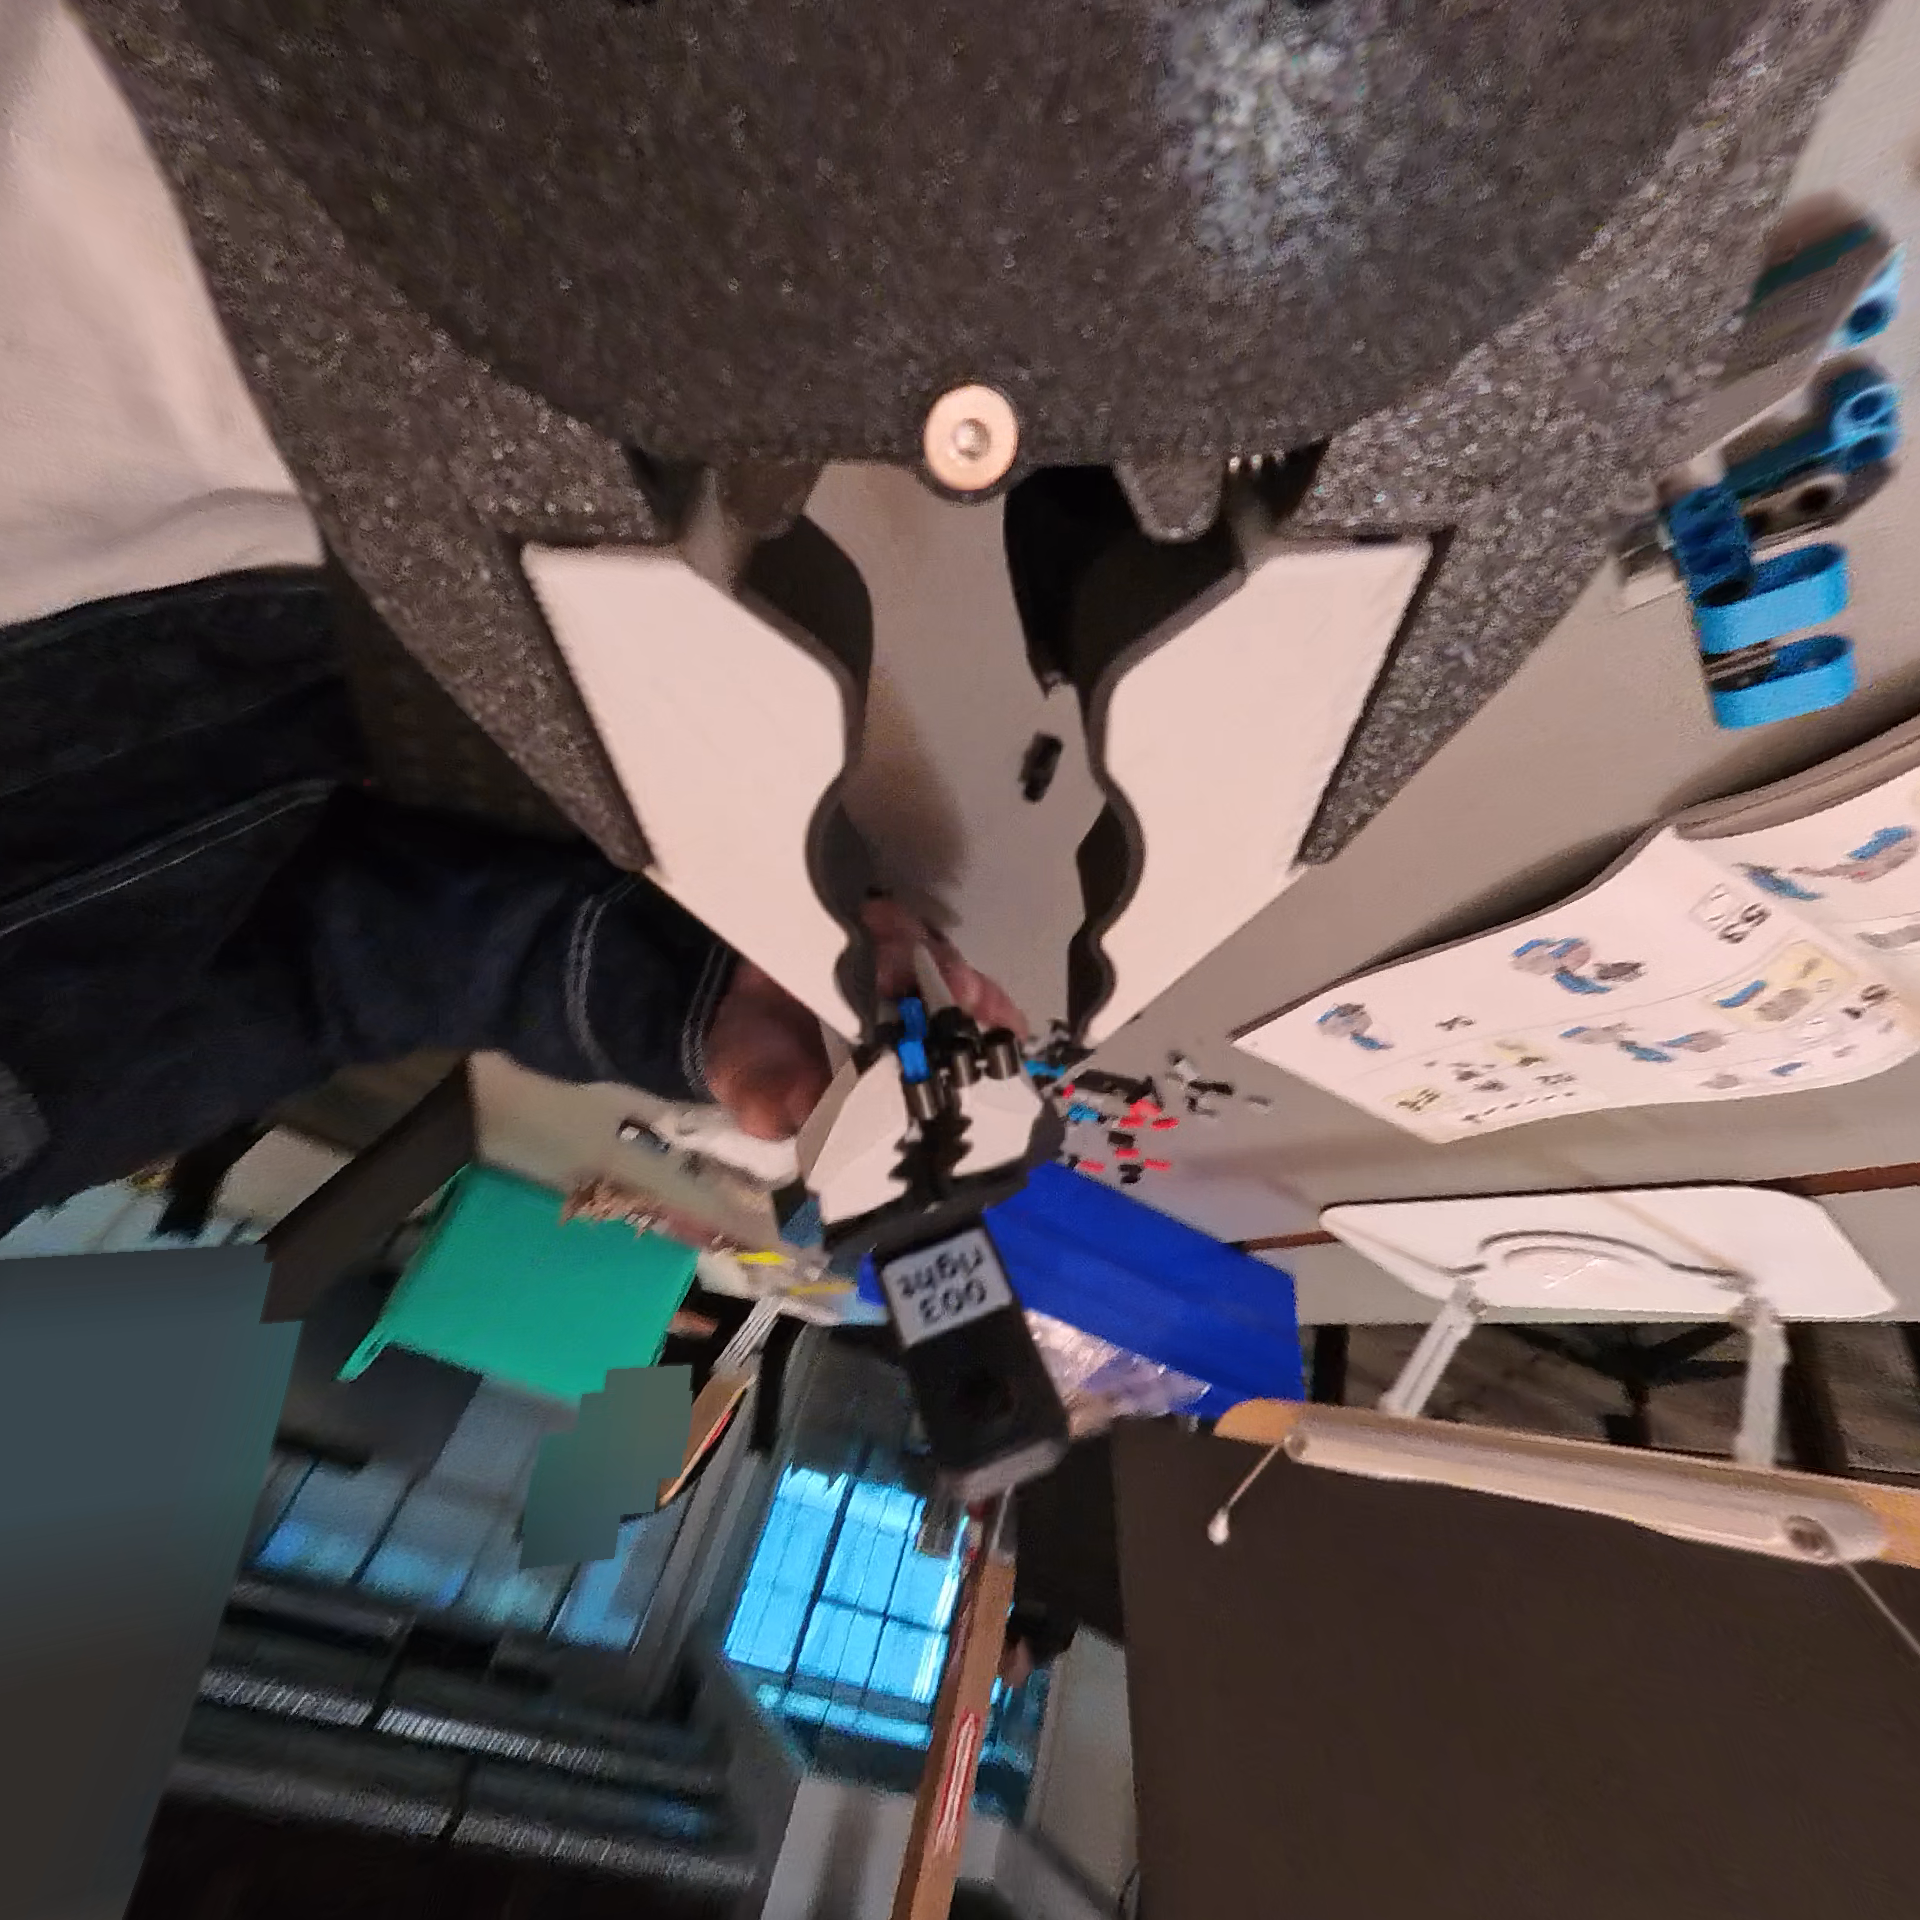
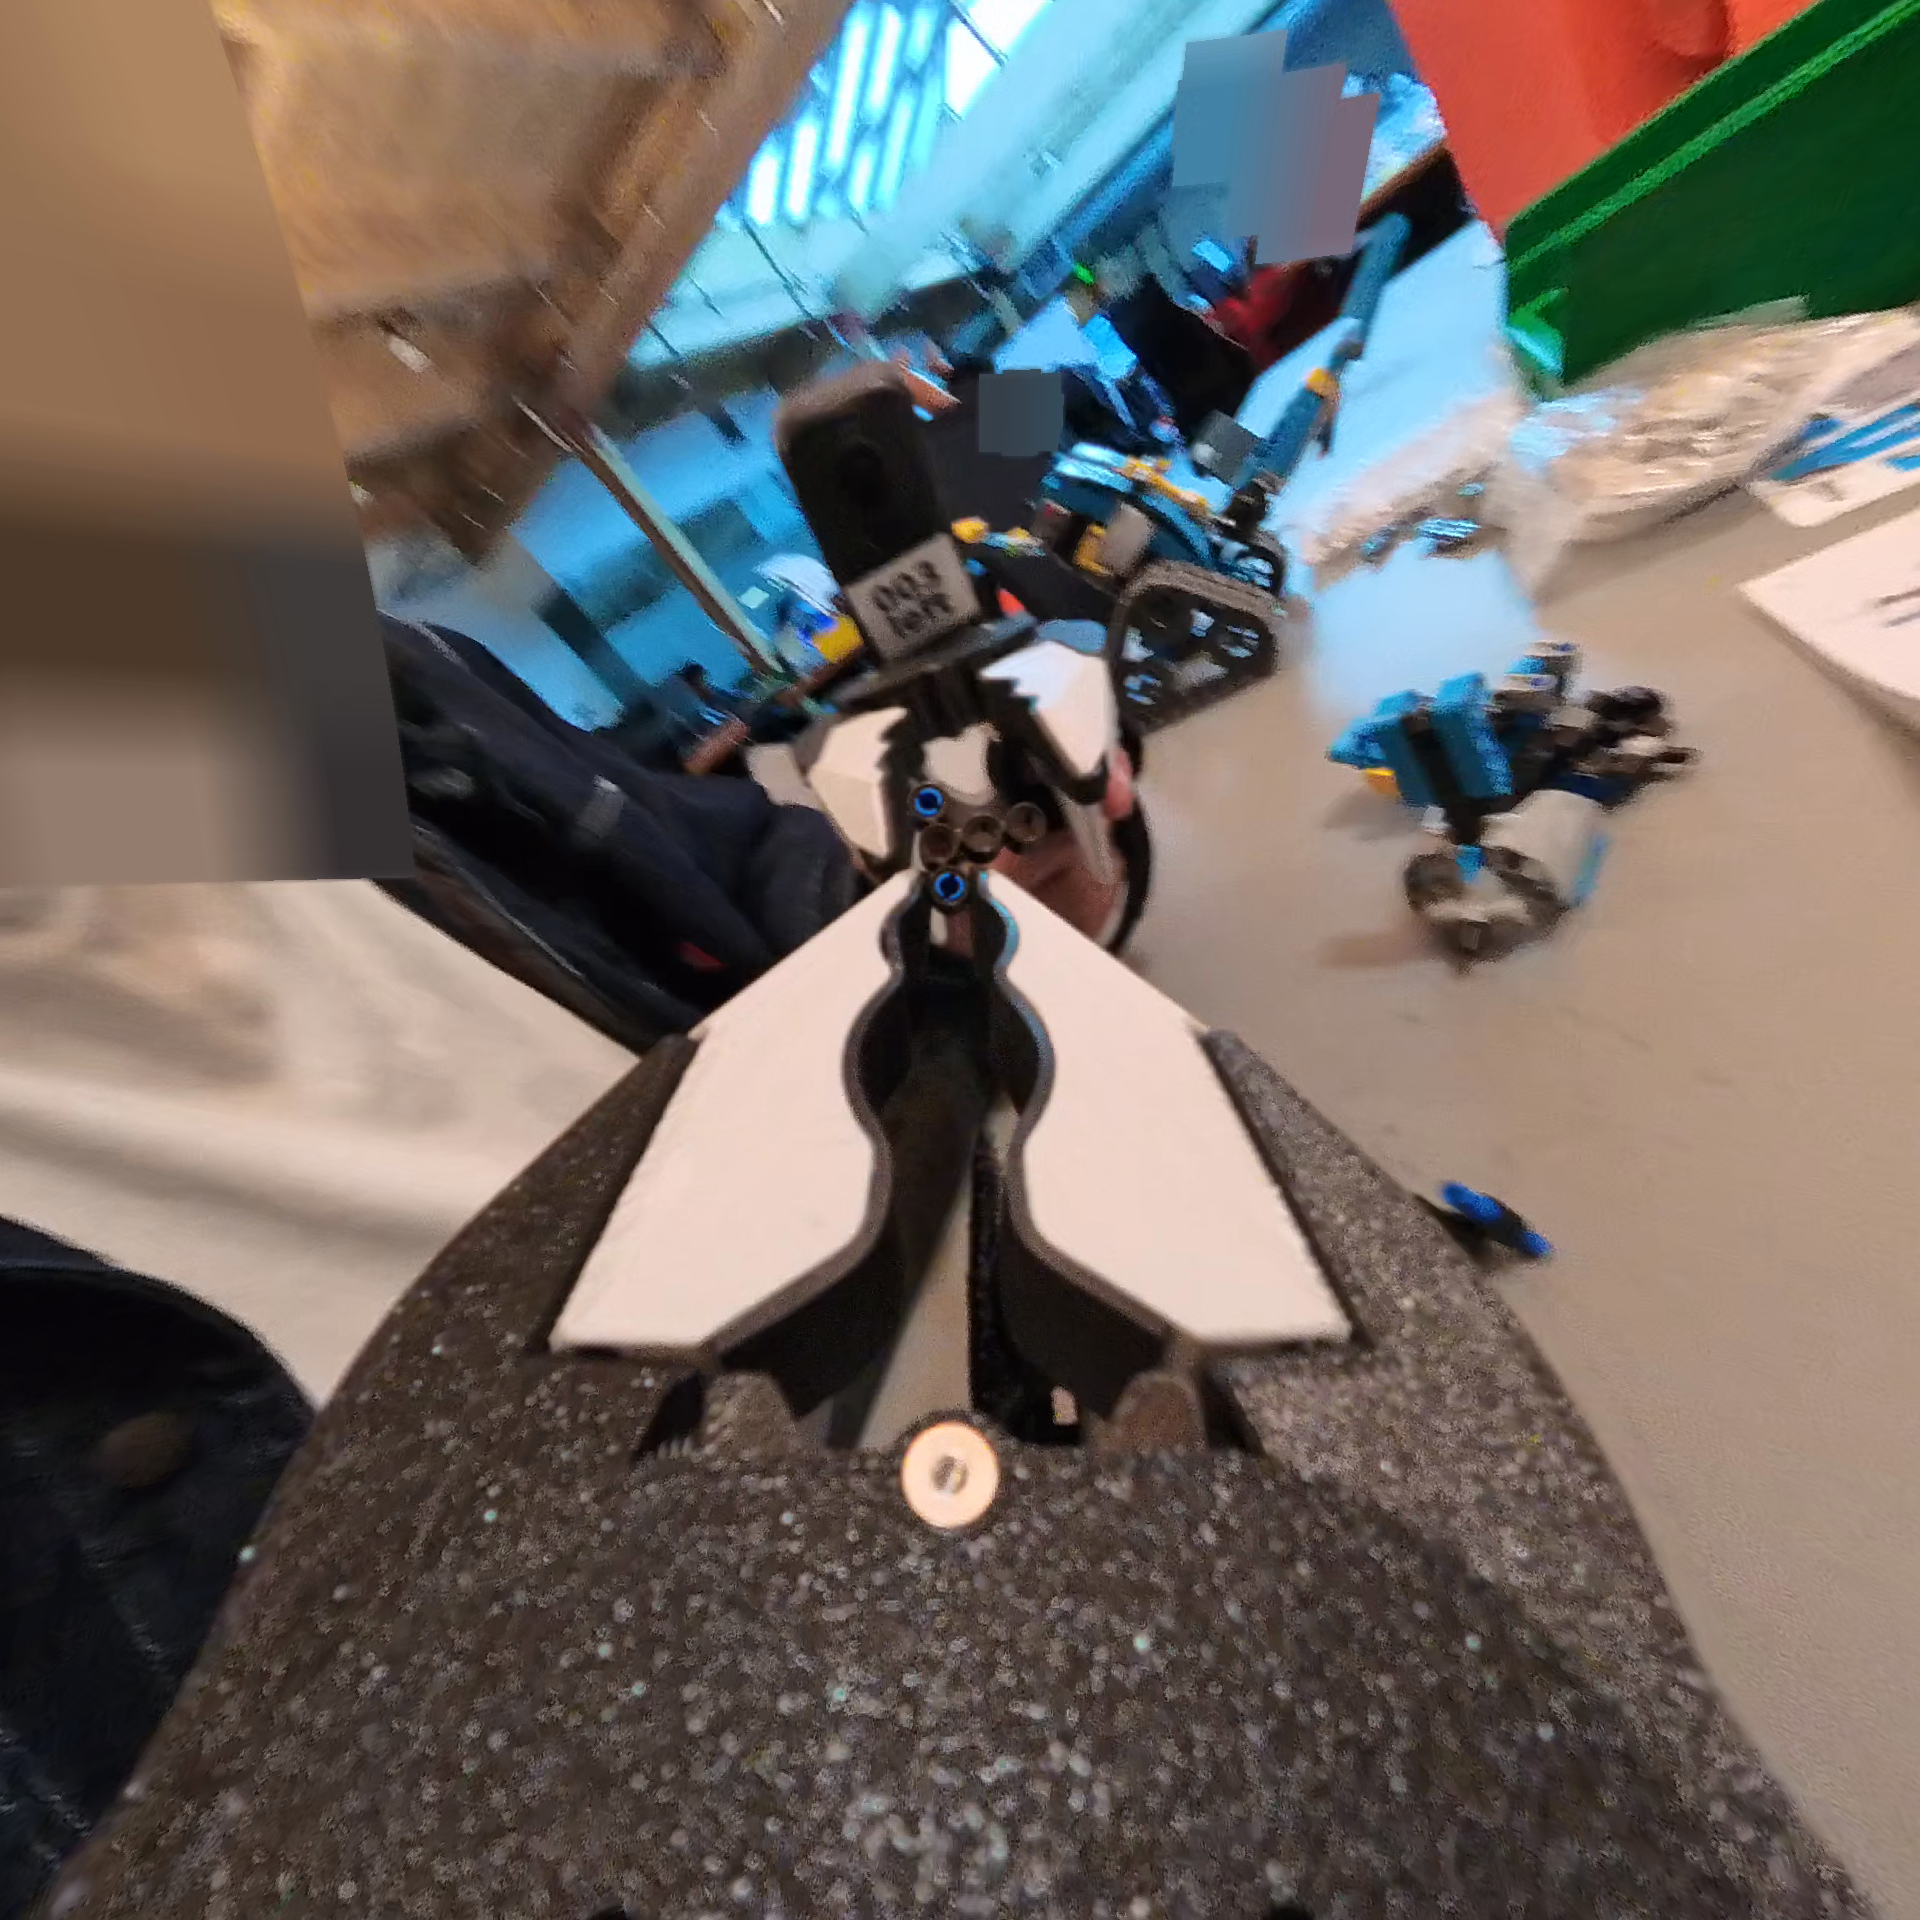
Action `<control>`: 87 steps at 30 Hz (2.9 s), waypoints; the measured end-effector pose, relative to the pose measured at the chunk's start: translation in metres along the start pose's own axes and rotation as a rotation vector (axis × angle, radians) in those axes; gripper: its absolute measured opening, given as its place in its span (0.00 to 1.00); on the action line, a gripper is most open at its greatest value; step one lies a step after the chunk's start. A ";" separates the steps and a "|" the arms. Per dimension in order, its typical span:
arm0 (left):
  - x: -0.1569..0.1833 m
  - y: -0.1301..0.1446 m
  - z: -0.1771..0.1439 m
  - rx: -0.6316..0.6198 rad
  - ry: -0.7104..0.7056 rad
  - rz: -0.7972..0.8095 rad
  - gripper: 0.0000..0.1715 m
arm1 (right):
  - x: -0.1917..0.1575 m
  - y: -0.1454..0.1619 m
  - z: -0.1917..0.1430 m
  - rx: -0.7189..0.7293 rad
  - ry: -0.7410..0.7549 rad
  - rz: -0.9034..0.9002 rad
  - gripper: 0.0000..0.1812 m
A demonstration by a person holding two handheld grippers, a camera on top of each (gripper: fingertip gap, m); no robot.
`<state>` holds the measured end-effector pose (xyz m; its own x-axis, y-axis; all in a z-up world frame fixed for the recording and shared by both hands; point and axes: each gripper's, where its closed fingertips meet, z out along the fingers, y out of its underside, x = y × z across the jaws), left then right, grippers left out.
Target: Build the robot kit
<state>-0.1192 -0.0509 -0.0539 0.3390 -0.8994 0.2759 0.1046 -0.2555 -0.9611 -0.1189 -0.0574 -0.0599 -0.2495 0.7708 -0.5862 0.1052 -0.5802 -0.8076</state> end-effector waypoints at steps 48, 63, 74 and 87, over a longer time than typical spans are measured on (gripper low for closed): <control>-0.031 0.058 -0.029 -0.381 -0.165 0.236 0.15 | 0.088 0.051 -0.038 -0.504 0.618 -0.355 0.15; -0.032 0.068 -0.026 -0.410 -0.135 0.173 0.15 | 0.109 0.055 -0.029 -0.705 0.347 -0.035 0.20; -0.029 0.071 -0.025 -0.419 -0.125 0.179 0.15 | 0.109 0.075 -0.029 -0.863 0.482 -0.346 0.10; -0.036 0.069 -0.027 -0.414 -0.163 0.158 0.15 | 0.114 0.051 -0.052 -0.898 0.838 -0.323 0.18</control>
<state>-0.1496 -0.0453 -0.1306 0.4667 -0.8796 0.0920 -0.3300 -0.2697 -0.9046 -0.0922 0.0140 -0.1713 0.2634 0.9634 0.0493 0.8483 -0.2069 -0.4875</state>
